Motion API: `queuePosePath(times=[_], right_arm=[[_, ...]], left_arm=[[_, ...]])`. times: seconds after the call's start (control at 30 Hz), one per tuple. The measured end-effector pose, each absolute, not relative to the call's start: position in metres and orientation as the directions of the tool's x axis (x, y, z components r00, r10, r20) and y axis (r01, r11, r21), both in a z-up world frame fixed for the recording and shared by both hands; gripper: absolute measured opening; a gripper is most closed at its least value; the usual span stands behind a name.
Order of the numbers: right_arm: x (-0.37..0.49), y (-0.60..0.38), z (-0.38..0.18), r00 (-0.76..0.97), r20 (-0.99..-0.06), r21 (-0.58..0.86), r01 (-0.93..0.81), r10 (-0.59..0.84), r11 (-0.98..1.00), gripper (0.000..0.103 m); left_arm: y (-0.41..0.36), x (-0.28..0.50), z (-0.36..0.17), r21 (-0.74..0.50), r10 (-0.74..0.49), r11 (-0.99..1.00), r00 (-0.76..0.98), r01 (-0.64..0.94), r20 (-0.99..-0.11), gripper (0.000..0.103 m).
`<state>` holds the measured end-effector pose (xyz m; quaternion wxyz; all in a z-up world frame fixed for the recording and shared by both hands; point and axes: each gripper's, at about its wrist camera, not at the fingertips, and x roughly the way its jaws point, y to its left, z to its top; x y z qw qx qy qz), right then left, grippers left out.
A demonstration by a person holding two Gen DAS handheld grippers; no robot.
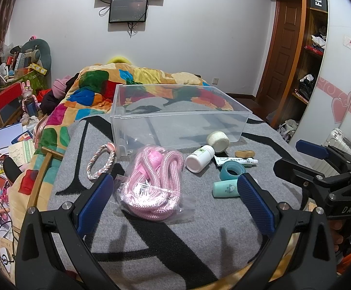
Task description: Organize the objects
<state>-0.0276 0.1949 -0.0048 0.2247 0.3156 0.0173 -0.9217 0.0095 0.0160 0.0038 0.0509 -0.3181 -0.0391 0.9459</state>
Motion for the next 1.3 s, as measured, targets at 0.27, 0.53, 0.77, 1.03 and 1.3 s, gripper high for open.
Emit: queuePosePath(times=[0.27,0.53,0.77,1.03,1.3], right_arm=[[-0.028,0.195,-0.005,-0.699,-0.59,0.11,0.425,-0.403,-0.899,0.103],[-0.026,0.194,-0.006,-0.695,-0.593,0.118,0.425,-0.407,-0.897,0.103],[-0.031,0.193,-0.01,-0.674,-0.598,0.134,0.448,-0.433,-0.884,0.103],[-0.045,0.187,-0.027,-0.598,-0.642,0.16,0.507,-0.479,-0.847,0.091],[-0.06,0.177,-0.045,-0.513,-0.696,0.181,0.553,-0.503,-0.813,0.066]], left_arm=[[0.016,0.01,0.004,-0.111,0.124,-0.991,-0.791,-0.072,-0.599,0.103],[0.011,0.01,0.003,-0.129,0.143,-0.988,-0.787,-0.082,-0.6,0.103],[0.006,0.007,-0.002,-0.114,0.137,-0.99,-0.768,-0.083,-0.626,0.083],[-0.034,-0.014,-0.008,-0.1,0.078,-0.995,-0.732,-0.014,-0.676,0.068],[-0.069,-0.057,-0.03,-0.041,0.009,-0.999,-0.65,0.033,-0.76,0.056]])
